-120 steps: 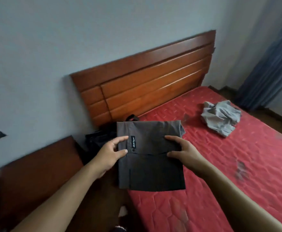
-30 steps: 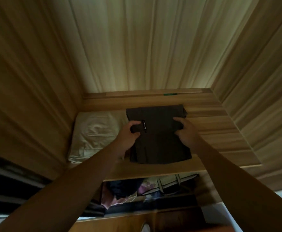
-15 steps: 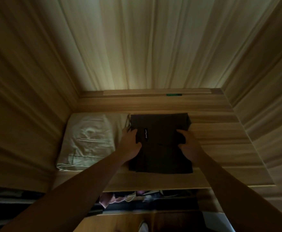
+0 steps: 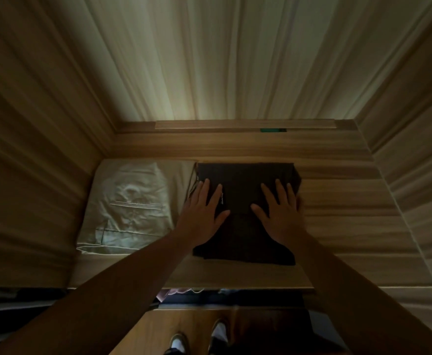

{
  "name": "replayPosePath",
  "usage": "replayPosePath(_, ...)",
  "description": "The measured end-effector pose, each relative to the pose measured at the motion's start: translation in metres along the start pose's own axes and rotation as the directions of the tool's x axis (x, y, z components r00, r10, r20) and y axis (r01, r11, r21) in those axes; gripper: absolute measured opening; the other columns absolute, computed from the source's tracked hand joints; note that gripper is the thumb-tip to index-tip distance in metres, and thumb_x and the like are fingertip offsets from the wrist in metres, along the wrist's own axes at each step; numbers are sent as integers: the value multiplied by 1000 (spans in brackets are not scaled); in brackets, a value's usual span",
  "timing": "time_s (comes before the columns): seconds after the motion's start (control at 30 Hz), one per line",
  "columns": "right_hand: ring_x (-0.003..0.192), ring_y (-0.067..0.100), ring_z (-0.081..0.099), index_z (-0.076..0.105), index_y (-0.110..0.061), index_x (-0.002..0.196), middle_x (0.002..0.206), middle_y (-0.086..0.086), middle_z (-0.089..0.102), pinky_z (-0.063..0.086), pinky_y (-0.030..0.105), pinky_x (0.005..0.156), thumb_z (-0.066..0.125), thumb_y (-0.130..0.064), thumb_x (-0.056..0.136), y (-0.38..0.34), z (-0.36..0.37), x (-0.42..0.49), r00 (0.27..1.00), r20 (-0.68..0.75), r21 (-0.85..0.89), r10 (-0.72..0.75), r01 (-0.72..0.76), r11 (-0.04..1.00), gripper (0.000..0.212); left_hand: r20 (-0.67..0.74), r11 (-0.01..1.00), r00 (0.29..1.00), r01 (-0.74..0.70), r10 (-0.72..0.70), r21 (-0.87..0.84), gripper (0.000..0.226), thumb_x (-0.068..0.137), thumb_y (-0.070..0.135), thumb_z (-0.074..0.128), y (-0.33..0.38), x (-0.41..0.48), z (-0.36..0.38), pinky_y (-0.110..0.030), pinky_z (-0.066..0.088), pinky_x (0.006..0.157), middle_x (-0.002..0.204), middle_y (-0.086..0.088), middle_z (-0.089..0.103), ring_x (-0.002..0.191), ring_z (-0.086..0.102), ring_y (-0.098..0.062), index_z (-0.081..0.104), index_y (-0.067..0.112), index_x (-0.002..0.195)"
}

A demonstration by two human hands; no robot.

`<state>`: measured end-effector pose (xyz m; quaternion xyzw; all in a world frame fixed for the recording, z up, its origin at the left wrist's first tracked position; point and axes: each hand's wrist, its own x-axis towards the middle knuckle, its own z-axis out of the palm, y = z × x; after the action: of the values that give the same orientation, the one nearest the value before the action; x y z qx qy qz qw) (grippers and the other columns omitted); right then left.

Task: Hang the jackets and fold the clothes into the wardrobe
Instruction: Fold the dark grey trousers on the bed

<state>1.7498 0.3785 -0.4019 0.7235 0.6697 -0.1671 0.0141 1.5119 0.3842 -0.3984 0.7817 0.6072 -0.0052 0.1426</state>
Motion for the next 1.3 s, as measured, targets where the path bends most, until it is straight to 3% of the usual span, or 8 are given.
replayPosePath(0.2, 155, 27, -16, 3, -44, 160, 171, -1, -10, -3, 58, 124, 19, -80, 93, 0, 3, 1, 1000, 1, 1, -6, 6, 1000, 77, -7, 999, 1000, -7, 6, -48, 77, 101, 64, 29, -1, -2, 0, -40, 2, 124, 169, -10, -9, 156, -10, -26, -2, 28, 161)
replayPosePath(0.3, 156, 29, -13, 21, -37, 160, 171, 4, 3, -2, 57, 123, 31, -73, 96, -2, -10, -9, 1000, 0, -4, -16, 16, 1000, 74, -5, 974, 1000, 17, -19, -224, 78, 102, 56, 40, -2, -16, -16, -39, 11, 124, 169, -8, 1, 156, 1, -25, 2, 25, 162)
replayPosePath(0.37, 157, 28, -2, 36, -31, 156, 168, 5, 21, 3, 53, 124, 39, -66, 99, -10, -24, -19, 998, -14, 38, -68, 69, 997, 67, -21, 932, 998, 53, -65, -359, 74, 102, 48, 49, -11, -31, -33, -39, 24, 123, 166, -8, 17, 152, 18, -23, 13, 21, 162)
replayPosePath(0.47, 150, 26, 29, 47, -23, 150, 156, 5, 44, 26, 43, 121, 51, -53, 101, -32, -52, -32, 984, -14, 179, -175, 175, 968, 57, -15, 936, 996, 79, -89, -344, 45, 99, 38, 51, -27, -55, -63, -38, 45, 106, 139, -5, 51, 132, 48, -23, 45, 29, 143)
replayPosePath(0.6, 124, 20, 57, 56, -23, 140, 135, 0, 61, 47, 34, 100, 57, -48, 100, -77, -88, -50, 940, 63, 246, -335, 311, 918, 47, -12, 940, 977, 202, -213, -273, 45, 101, 39, 51, -52, -99, -92, -34, 43, 105, 137, 1, 53, 128, 51, -18, 48, 27, 144)
replayPosePath(0.77, 120, 17, 59, 50, -24, 146, 140, -2, 58, 48, 30, 94, 52, -52, 102, -142, -108, -81, 837, 270, 240, -476, 420, 875, 53, 29, 910, 947, 315, -319, -270, 44, 99, 47, 54, -77, -160, -101, -32, 42, 106, 139, 3, 56, 126, 54, -15, 53, 28, 139)
replayPosePath(0.97, 119, 14, 62, 61, -27, 135, 134, -4, 64, 50, 32, 98, 60, -53, 97, -210, -80, -123, 753, 332, 355, -569, 459, 814, 46, 53, 840, 912, 396, -406, -371, 46, 96, 50, 58, -96, -247, -104, -30, 47, 98, 127, 4, 62, 111, 61, -14, 57, 26, 136)
replayPosePath(1.3, 119, 17, 61, 61, -30, 134, 134, -2, 64, 49, 34, 101, 59, -55, 95, -296, -33, -227, 642, 430, 177, -634, 628, 757, 46, 99, 729, 828, 536, -551, -426, 38, 98, 47, 54, -139, -412, -85, -32, 51, 93, 121, 7, 67, 104, 65, -14, 61, 27, 130)
